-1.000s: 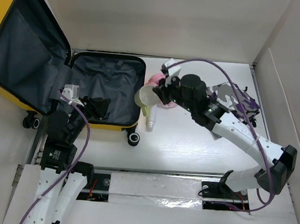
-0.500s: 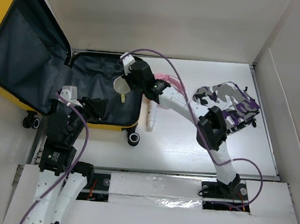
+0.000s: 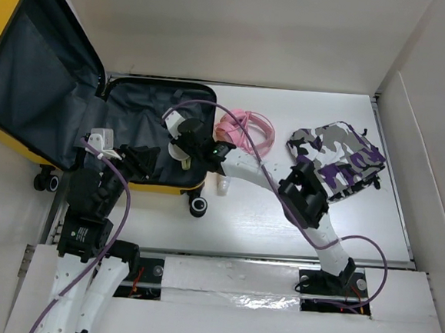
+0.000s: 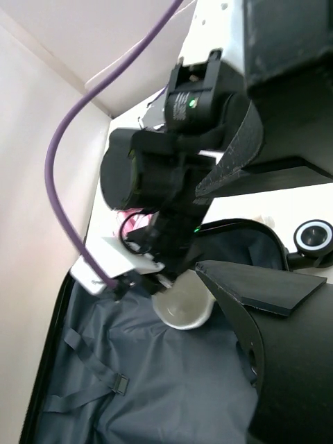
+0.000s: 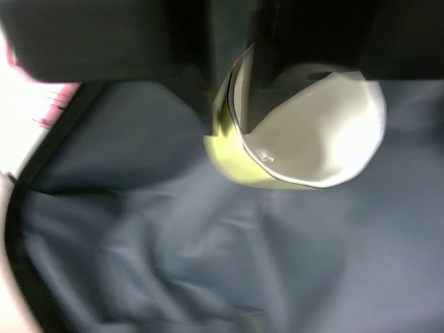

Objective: Pack the luggage

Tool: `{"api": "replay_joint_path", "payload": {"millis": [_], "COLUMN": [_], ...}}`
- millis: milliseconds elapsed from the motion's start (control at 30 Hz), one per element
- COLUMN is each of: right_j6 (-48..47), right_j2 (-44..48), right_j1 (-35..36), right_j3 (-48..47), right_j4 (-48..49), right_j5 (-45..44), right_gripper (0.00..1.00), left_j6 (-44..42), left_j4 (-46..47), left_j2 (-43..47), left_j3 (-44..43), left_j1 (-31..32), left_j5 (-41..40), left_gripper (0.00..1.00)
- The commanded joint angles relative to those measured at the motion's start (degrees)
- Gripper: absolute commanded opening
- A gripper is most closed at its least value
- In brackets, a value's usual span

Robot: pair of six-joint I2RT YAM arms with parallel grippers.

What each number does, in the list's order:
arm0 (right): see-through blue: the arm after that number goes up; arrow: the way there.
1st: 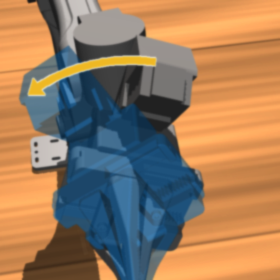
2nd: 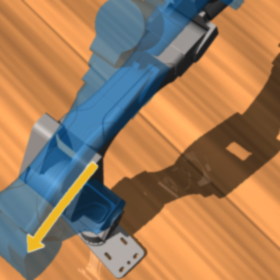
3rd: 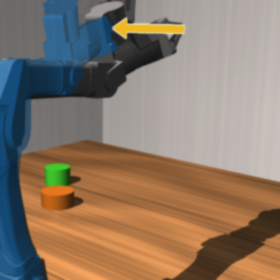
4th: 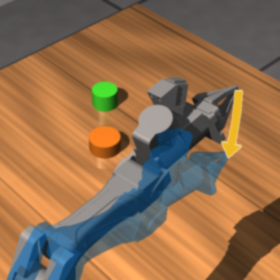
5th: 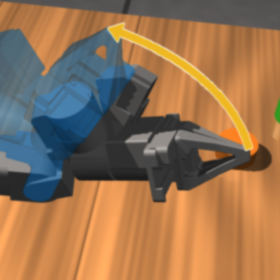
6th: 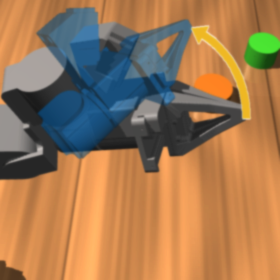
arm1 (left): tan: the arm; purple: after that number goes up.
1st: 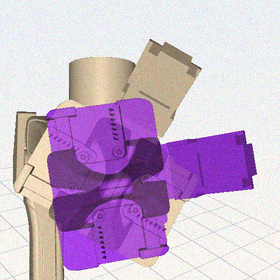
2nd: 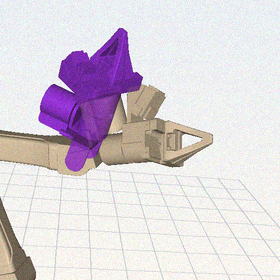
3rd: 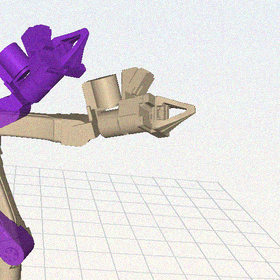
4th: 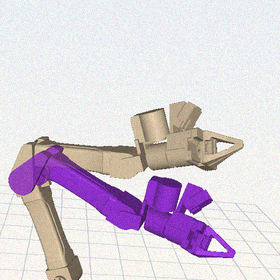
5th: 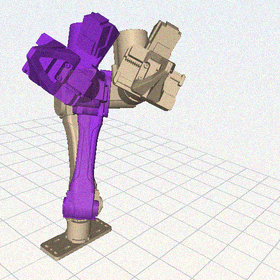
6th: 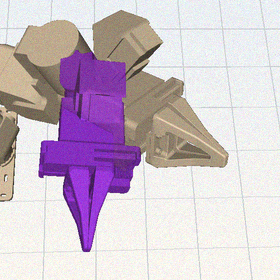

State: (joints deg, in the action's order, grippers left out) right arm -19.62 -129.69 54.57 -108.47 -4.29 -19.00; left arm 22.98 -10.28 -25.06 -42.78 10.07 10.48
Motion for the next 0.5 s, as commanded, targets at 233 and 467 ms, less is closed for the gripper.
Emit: {"api": "replay_joint_path", "payload": {"millis": [233,467], "right_j6": [4.8,14.9], "right_j2": [19.9,36.7], "right_j1": [0.9,-3.1], "right_j3": [9.9,34.7], "right_j4": [5.8,16.4], "right_j5": [5.9,4.2], "right_gripper": [0.75,0.14], "left_j6": [0.0,0.1], "left_j4": [2.0,2.2], "left_j2": [-0.4,-0.3], "left_j3": [-2.0,-1.9], "left_j1": [0.2,0.2], "left_j5": [0.8,0.9], "left_gripper": [0.38,0.38]}}
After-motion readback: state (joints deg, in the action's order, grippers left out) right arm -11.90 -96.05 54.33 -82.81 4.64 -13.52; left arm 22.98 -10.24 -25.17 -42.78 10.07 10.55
